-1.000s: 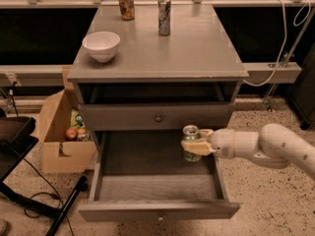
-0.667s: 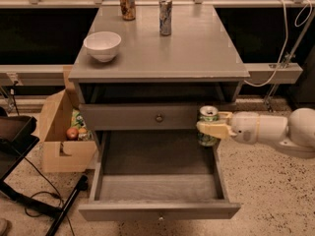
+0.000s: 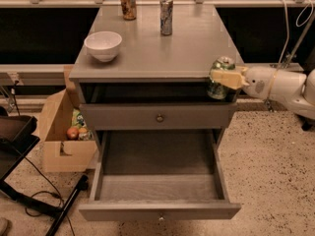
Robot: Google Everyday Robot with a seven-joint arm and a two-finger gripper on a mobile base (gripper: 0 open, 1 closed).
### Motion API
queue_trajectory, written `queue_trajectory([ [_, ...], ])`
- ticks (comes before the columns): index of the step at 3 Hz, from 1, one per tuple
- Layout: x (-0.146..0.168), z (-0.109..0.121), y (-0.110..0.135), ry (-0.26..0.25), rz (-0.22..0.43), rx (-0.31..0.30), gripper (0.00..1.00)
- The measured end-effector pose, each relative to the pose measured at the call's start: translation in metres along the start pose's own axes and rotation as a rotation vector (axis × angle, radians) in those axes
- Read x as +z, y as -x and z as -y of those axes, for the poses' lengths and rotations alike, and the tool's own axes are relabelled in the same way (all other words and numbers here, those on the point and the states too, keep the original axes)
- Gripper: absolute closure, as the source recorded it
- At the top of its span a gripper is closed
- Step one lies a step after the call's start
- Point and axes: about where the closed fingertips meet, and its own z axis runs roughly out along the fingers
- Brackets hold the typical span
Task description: Pick green can from middle drawer and place on counter
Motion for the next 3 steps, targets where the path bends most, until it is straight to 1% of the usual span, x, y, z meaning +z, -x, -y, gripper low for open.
queue_trajectory([
  [1, 0.023, 0.025, 0.066, -0.063, 0.057, 0.002, 1.00],
  [2, 0.049, 0.046, 0.125, -0.136, 0.118, -0.017, 1.00],
  [3, 0.064, 0.059, 0.139, -0.172, 0.155, -0.042, 1.00],
])
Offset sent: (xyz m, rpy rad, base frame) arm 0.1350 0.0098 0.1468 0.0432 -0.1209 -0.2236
